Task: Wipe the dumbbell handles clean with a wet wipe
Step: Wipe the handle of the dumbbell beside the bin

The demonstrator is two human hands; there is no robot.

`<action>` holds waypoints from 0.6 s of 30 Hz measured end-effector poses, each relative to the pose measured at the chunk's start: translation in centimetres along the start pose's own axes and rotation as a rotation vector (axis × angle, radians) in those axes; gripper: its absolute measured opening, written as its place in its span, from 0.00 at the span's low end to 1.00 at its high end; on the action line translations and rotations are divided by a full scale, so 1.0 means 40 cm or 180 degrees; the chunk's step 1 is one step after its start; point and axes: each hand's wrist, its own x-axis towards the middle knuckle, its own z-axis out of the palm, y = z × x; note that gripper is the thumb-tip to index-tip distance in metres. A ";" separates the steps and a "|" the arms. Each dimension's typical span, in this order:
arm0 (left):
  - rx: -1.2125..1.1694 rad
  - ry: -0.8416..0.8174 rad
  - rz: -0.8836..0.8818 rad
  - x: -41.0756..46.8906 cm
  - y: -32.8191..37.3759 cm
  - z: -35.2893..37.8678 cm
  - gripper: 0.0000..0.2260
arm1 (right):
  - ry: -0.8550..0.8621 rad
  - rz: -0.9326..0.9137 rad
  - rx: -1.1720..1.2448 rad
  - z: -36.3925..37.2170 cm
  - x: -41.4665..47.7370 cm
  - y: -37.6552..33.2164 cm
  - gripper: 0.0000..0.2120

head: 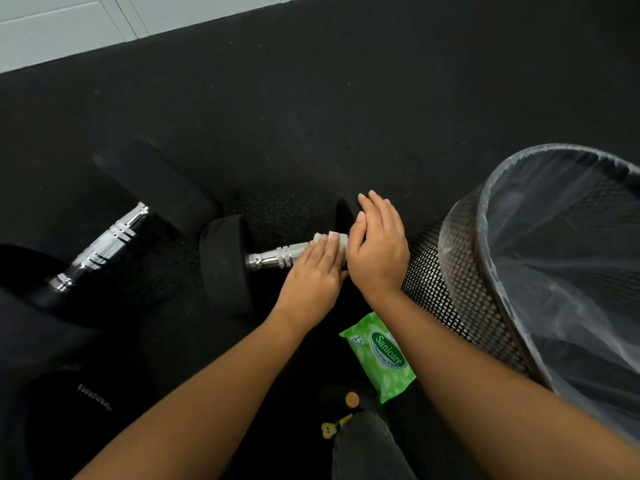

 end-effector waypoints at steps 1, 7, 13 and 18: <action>-0.0047 0.0048 -0.0009 -0.001 0.004 -0.006 0.21 | 0.0011 -0.0007 -0.0001 0.000 0.000 0.000 0.19; -0.0996 -0.0378 -0.0571 0.078 -0.010 -0.065 0.20 | -0.0004 0.0016 -0.0011 0.000 0.000 -0.002 0.20; -0.1663 -0.1478 -0.1216 0.185 -0.053 -0.092 0.17 | -0.0034 0.0051 -0.0048 -0.002 -0.002 -0.005 0.20; -0.1938 -0.2038 -0.1639 0.193 -0.070 -0.068 0.15 | -0.0009 0.0001 -0.0053 -0.001 -0.007 0.001 0.20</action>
